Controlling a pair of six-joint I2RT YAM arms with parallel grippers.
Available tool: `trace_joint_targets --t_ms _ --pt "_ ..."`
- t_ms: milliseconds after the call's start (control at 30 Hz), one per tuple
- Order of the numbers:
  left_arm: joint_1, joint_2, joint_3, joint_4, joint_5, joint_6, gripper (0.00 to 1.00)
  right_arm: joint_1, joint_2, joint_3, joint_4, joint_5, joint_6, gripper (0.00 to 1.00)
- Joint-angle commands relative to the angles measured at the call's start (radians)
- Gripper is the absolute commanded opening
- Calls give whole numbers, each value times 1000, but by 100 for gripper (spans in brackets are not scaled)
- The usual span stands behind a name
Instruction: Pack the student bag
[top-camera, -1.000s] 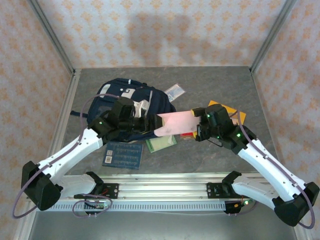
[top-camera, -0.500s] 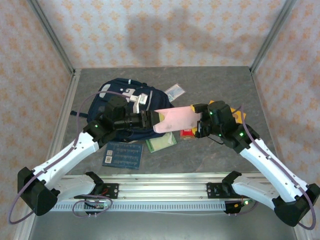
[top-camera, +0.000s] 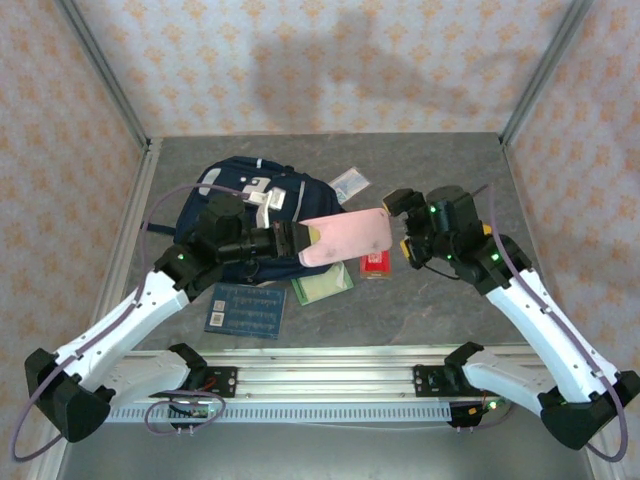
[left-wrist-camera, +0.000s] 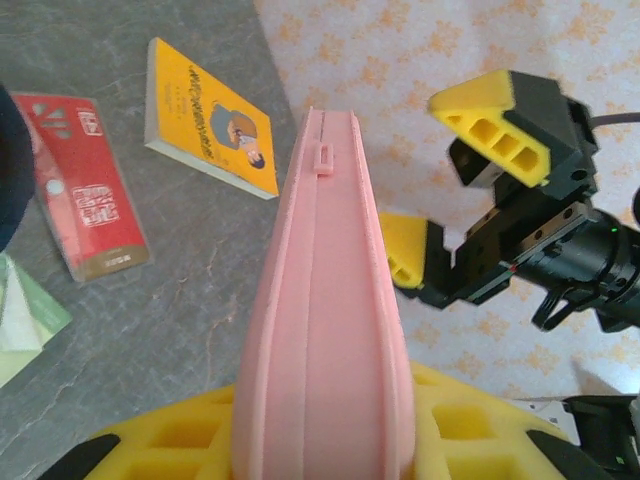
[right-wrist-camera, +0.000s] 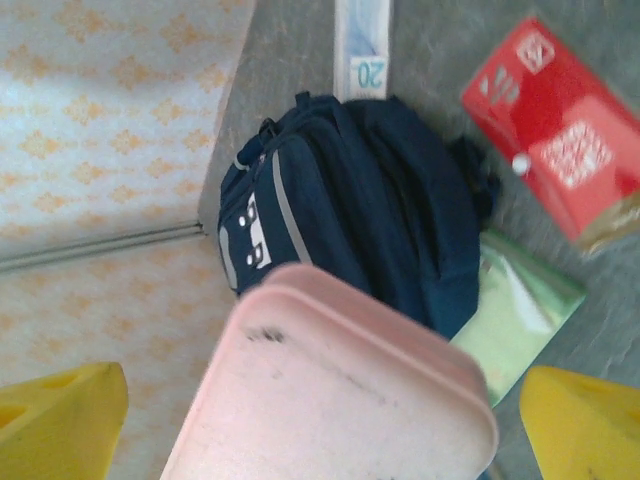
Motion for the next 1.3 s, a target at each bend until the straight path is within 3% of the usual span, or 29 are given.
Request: trace_joint_targets --t_ms 0,100,300,533,700,833,1100,1267 --pt "37 -47 37 -47 0 9 23 -17 -10 18 0 -62 -494 100" --pt "61 -73 39 -79 28 11 24 -24 -30 -36 106 -246 -703 99" --pt "79 -125 37 -104 91 -4 23 -72 -36 -170 305 -487 -754 100" --pt "81 -174 40 -141 152 -20 22 -220 22 -250 547 -830 -598 100" --pt "80 -217 21 -119 178 -46 22 -229 23 -373 926 -1004 -334 98" --pt "82 -223 24 -116 185 -48 23 -225 30 -476 1312 -1062 -39 92" --pt "82 -212 2 -86 188 -59 23 -187 -31 -516 1453 -1038 114 84" --pt "82 -195 -5 -66 184 -59 23 -168 -80 -544 1439 -1043 147 74"
